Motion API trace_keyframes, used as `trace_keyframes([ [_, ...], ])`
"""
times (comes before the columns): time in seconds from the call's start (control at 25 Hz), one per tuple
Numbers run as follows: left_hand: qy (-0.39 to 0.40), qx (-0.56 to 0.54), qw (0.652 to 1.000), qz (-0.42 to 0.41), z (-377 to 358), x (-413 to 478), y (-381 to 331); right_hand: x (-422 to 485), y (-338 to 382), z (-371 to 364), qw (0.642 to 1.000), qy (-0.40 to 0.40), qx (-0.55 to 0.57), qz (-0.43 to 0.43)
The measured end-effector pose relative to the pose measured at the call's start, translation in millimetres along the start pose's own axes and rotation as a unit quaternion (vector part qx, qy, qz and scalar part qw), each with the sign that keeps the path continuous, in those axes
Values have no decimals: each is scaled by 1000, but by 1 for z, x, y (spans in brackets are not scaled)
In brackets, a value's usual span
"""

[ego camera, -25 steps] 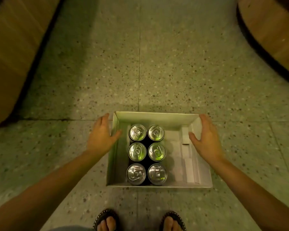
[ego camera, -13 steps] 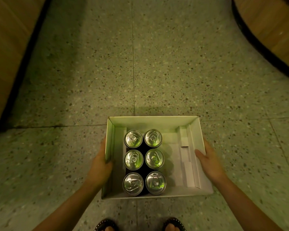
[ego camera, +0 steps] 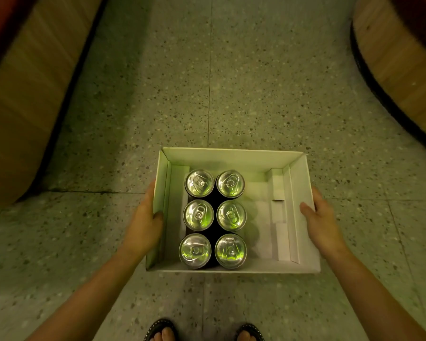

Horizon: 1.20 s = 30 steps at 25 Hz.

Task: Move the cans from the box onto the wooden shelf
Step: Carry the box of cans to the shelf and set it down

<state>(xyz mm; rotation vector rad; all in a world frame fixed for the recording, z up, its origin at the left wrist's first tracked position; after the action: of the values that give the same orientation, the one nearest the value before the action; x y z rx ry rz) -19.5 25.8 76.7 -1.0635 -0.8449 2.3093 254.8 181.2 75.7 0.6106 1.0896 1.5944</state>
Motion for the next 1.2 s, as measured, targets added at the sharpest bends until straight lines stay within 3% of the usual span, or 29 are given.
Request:
trace_keyframes([
  [0.24, 4, 56, 998, -10, 132, -70, -162, 7, 196, 81, 1000, 1, -6, 22],
  [0.72, -37, 44, 998, -36, 369, -257, -474, 5, 603, 255, 986, 52, -73, 138],
  [0.96, -29, 25, 998, -57, 447, -296, -566, 10, 716, 294, 981, 33, -115, 153],
  [1.2, -35, 26, 995, -87, 492, -276, -604, 28, 768, 286, 978, 12, -119, 168],
])
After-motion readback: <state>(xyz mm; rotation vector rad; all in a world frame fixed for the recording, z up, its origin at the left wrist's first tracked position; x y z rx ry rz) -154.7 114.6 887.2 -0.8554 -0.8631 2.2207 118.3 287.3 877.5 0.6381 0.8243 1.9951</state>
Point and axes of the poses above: each hand's wrist, its own x-axis towards the middle knuckle, its own z-axis out of the back of the hand, y = z × x, the point moved 3 cm from there along x, towards the middle knuckle, and after that the axes turned 12 degrees about z, right-handed, at the moved point
